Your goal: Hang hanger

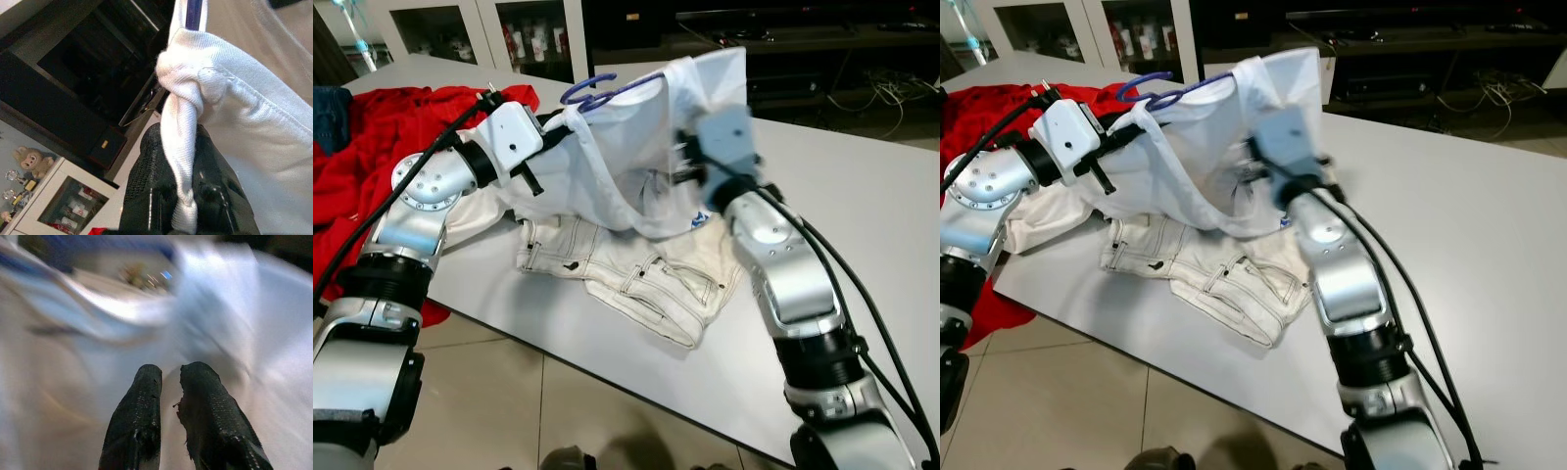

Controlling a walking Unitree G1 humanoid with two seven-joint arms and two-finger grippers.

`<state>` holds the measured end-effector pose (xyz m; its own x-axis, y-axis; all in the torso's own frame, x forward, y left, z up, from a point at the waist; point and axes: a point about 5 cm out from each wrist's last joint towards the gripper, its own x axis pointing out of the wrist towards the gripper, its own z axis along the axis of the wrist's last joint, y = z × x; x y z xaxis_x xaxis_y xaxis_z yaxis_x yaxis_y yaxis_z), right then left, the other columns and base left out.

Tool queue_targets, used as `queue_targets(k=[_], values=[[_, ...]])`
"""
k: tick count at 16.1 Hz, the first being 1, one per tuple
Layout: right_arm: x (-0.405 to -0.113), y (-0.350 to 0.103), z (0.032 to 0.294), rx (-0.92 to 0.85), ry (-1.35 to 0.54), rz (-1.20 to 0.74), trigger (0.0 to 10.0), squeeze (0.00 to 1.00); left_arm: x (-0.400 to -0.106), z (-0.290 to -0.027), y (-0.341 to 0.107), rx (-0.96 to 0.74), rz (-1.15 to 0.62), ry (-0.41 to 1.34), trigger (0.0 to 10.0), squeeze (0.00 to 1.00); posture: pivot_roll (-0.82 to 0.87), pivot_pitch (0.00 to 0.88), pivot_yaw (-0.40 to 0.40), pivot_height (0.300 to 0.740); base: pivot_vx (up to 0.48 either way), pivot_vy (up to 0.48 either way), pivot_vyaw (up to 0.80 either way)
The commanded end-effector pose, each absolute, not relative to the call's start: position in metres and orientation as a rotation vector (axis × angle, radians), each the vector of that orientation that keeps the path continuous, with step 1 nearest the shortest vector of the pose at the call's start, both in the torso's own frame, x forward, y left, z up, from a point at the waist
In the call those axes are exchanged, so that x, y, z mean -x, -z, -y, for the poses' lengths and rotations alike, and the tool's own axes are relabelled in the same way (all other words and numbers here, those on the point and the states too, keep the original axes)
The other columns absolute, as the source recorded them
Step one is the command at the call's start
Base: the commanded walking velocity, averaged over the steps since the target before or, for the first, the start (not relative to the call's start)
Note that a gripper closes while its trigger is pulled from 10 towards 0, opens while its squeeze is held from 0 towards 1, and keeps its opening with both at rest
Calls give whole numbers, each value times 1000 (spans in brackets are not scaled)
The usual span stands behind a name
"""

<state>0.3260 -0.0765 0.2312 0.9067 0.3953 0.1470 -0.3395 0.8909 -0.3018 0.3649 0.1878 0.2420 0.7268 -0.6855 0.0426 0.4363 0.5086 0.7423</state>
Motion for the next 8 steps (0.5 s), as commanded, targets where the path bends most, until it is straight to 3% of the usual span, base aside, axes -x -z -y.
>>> queue_targets(k=[1,4,6,7,8], values=[[-321,-236,75,264,-411,235,10000,0,-365,-190,-246,-772,366,668,10000,0,160,0,64,740,0,0,0],[-327,-242,97,287,-254,249,10000,0,-365,-187,-243,-770,363,673,10000,0,160,0,64,740,0,0,0],[-325,-239,94,290,-263,234,10000,0,-365,-186,-242,-769,364,675,10000,0,160,0,64,740,0,0,0],[-323,-239,90,284,-277,232,10000,643,-365,-186,-242,-768,364,673,10000,0,153,0,64,740,0,0,0],[-323,-239,89,282,-280,232,10000,643,-366,-186,-243,-768,364,672,10000,0,153,0,64,740,0,0,0]])
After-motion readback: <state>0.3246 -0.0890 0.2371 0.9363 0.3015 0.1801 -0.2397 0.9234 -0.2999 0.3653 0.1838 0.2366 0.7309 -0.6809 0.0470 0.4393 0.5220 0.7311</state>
